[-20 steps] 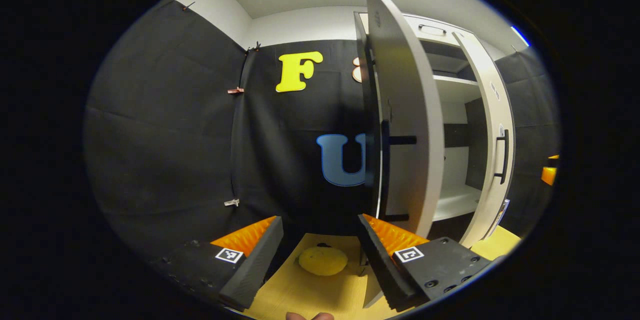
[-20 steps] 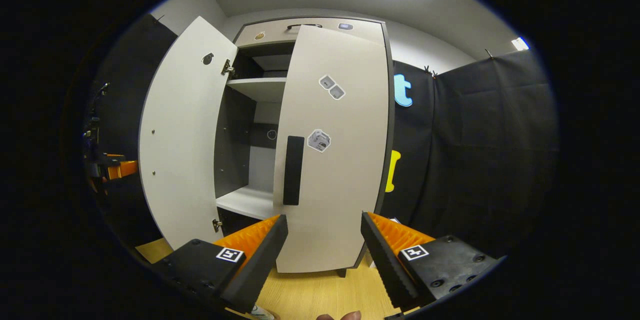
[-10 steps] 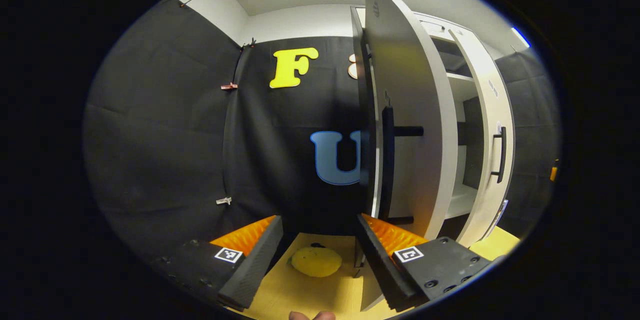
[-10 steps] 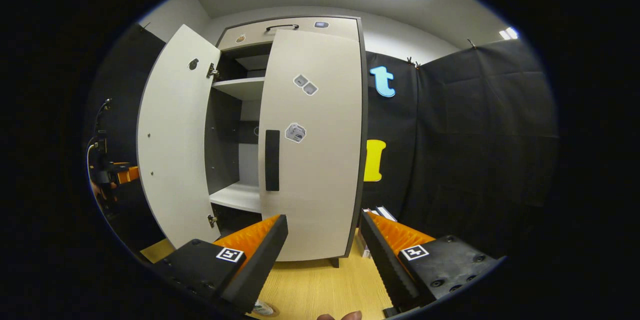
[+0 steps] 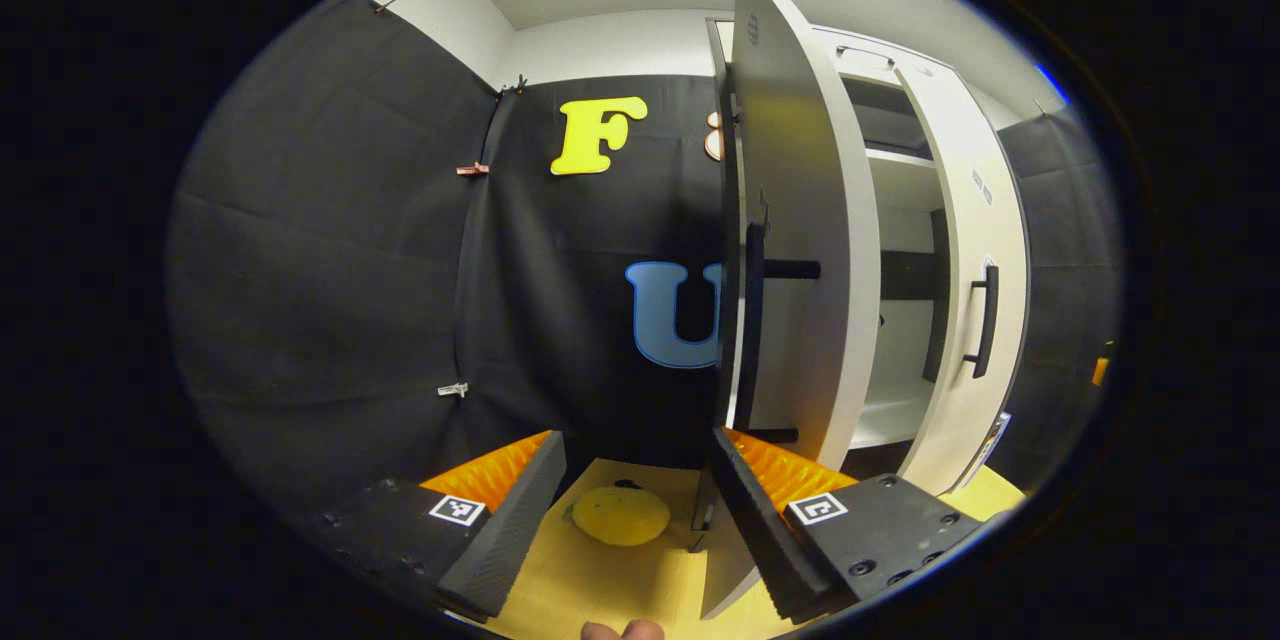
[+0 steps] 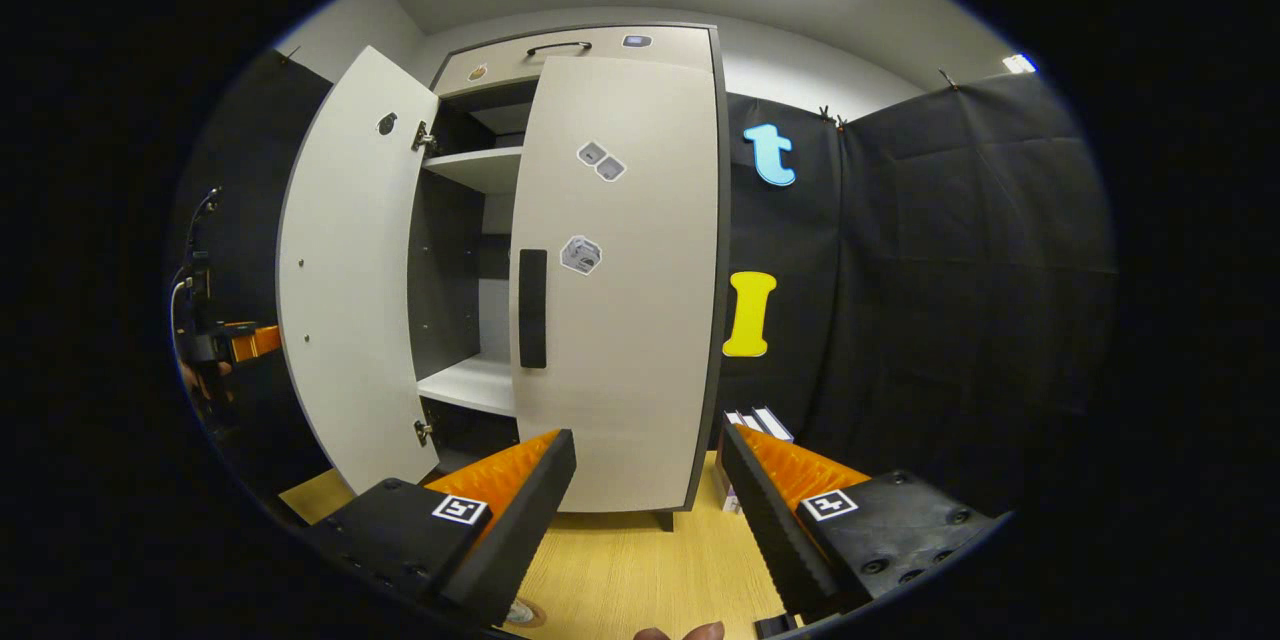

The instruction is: Grasp the bottle in the cabinet with the left hand and place it on the coaster, then close the right door with the right hand and the left door with the left hand.

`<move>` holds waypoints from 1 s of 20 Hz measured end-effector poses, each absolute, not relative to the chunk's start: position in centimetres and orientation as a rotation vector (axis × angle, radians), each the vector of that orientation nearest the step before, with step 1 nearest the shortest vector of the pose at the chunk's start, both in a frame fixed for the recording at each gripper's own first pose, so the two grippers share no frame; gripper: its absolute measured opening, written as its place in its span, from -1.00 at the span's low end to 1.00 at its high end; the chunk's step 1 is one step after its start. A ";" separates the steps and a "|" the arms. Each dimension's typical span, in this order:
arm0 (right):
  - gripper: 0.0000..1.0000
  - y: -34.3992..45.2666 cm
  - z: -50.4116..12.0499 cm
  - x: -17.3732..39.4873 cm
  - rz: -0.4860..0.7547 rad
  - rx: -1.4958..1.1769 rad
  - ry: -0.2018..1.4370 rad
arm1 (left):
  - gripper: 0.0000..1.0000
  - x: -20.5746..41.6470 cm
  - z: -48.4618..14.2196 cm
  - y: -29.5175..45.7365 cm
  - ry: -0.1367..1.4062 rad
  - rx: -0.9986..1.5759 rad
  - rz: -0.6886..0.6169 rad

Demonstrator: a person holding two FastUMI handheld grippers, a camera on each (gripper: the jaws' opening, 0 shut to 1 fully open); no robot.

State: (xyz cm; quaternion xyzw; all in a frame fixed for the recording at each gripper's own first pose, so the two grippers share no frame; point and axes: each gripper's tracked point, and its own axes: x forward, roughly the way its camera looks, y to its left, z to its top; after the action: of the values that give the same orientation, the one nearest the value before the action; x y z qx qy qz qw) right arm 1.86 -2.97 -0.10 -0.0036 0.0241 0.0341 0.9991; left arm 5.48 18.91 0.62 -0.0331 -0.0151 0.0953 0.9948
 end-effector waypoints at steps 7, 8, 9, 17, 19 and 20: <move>0.96 -3.1 -0.5 2.6 0.103 -0.008 0.054 | 0.89 5.2 0.8 16.2 -0.022 -0.073 0.148; 0.96 -3.4 -0.6 2.6 0.104 -0.007 0.054 | 0.84 5.3 0.9 15.5 -0.023 -0.070 0.135; 0.96 -3.5 -0.6 2.7 0.103 -0.004 0.055 | 0.84 5.3 1.0 14.8 -0.025 -0.063 0.127; 0.96 -5.4 -1.2 3.2 0.091 0.010 0.069 | 0.89 5.9 1.0 10.9 -0.020 -0.085 0.064; 0.96 -5.5 -1.2 3.4 0.094 0.004 0.070 | 0.89 6.5 1.2 9.9 -0.020 -0.083 0.058; 0.95 -5.6 -1.1 3.4 0.094 0.003 0.069 | 0.89 6.8 1.2 9.4 -0.020 -0.083 0.055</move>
State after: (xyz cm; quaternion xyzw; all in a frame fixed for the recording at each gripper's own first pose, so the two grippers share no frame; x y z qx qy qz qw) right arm 3.40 -5.58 -1.15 0.0013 0.0342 0.0470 0.9983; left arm 6.84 9.38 1.23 -0.0412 -0.0098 0.0274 0.9987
